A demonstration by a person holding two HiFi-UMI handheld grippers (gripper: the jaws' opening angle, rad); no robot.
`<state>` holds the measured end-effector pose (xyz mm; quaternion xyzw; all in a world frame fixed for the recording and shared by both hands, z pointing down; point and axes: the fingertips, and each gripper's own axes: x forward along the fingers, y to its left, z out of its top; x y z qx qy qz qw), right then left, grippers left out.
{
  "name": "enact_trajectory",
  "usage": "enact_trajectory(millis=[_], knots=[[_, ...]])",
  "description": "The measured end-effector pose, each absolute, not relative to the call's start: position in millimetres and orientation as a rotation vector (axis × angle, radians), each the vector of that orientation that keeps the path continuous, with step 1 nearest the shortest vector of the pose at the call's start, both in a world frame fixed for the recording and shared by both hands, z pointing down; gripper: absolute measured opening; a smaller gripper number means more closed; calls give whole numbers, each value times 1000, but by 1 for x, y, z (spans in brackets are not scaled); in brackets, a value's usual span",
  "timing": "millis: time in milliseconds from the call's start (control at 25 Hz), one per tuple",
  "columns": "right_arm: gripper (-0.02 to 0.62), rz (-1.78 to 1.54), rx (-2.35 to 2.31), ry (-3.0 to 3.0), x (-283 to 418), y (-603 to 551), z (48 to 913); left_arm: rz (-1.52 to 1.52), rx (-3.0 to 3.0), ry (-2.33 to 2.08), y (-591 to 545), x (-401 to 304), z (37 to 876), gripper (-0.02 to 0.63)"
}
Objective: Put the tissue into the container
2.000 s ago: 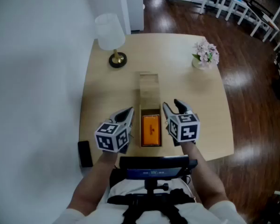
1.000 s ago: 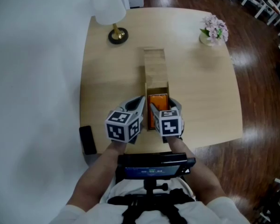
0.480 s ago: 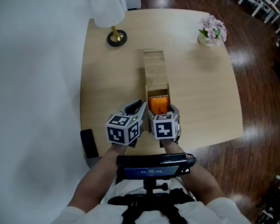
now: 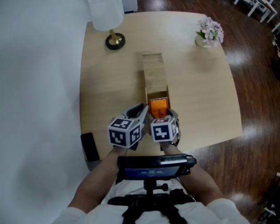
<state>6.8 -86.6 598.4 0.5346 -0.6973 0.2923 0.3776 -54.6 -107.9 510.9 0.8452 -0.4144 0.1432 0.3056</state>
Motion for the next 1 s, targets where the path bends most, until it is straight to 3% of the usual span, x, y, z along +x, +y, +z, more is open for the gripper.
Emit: enact_trajectory(millis=[120,280,640,1000], knots=[[331,724,1352,-1775,8,-88,600,382,2237,-1087,-104,-55,512,74],[226,731,1360,-1792,9,-88,596,382,2226,-1078,-100,-59,514,74],[64,788,1411,-1867,13,-93,578,361,2224,-1054,-100,-57,514,74],[21,816,1424,-1925,18,-99,570,349,2215,-1043,-99,-54,514,74]])
